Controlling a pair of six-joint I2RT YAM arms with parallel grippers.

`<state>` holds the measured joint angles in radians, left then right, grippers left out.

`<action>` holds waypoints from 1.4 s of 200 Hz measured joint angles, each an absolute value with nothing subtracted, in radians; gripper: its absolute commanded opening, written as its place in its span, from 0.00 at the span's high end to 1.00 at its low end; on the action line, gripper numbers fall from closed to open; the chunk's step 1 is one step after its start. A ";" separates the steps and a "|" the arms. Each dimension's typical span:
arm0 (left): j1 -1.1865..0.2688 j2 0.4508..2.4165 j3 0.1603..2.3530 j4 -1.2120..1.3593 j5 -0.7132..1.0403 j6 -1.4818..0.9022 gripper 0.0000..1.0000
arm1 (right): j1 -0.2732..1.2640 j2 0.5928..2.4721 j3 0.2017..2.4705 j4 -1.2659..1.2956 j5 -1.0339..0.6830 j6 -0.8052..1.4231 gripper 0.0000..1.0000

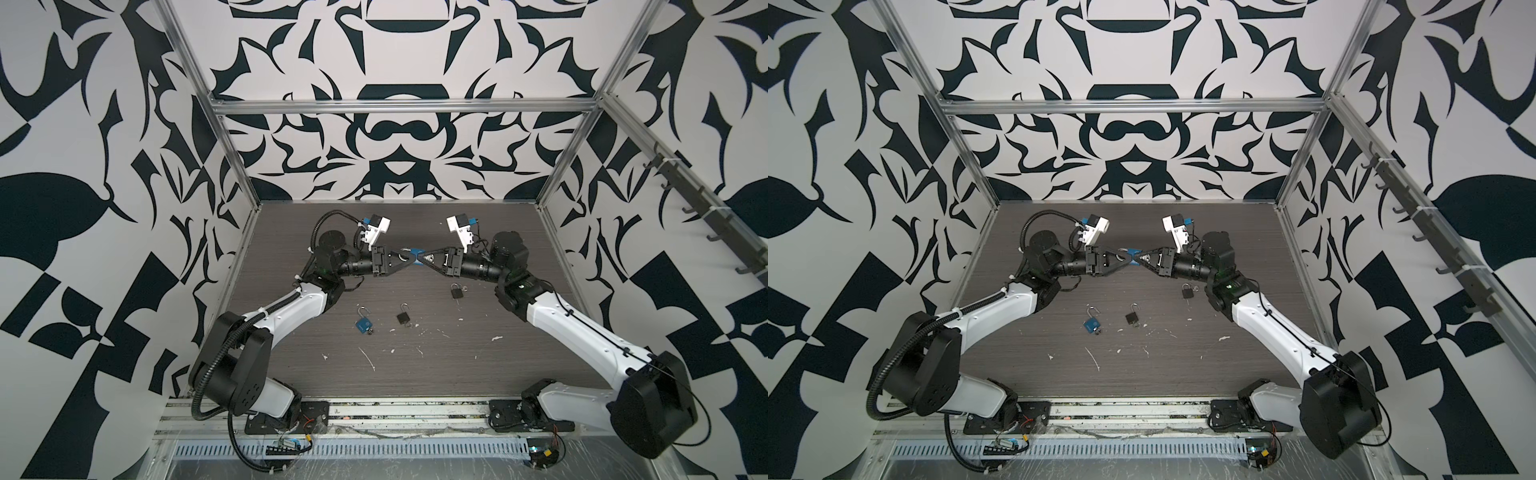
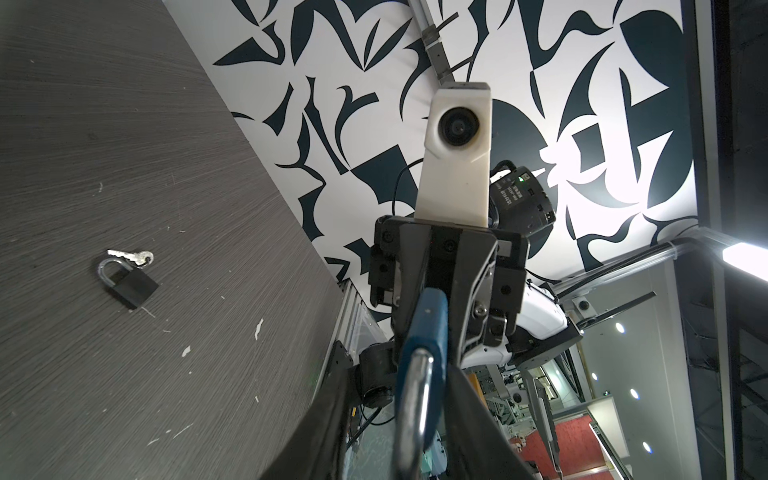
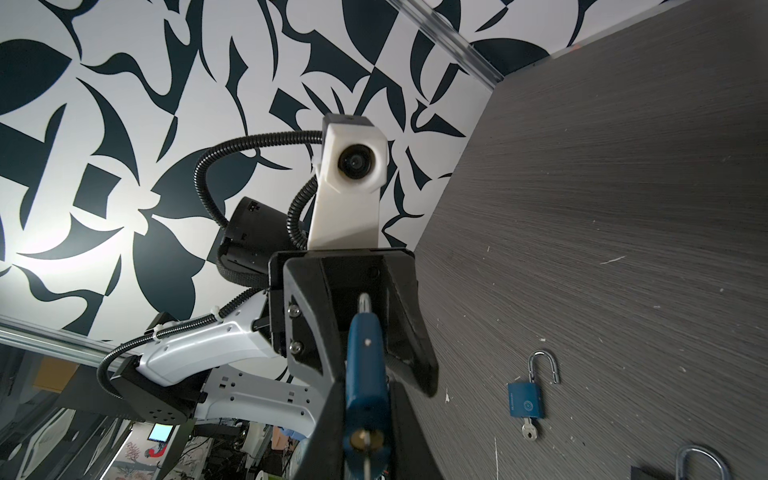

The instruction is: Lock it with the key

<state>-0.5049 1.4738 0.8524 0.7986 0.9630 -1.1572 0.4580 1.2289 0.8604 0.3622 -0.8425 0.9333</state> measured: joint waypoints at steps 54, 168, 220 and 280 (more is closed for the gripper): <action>-0.509 1.477 0.852 0.821 0.963 -1.172 0.66 | 0.460 1.229 0.861 0.355 -0.847 0.933 1.00; -0.517 1.522 0.884 0.865 0.971 -1.210 1.00 | 0.450 1.234 0.861 0.333 -0.837 0.936 0.98; -0.515 1.535 0.861 0.916 0.953 -1.242 1.00 | 0.454 1.213 0.867 0.237 -0.778 0.895 0.64; -0.506 1.512 0.861 0.907 0.945 -1.239 1.00 | 0.440 1.150 0.867 0.138 -0.725 0.863 0.57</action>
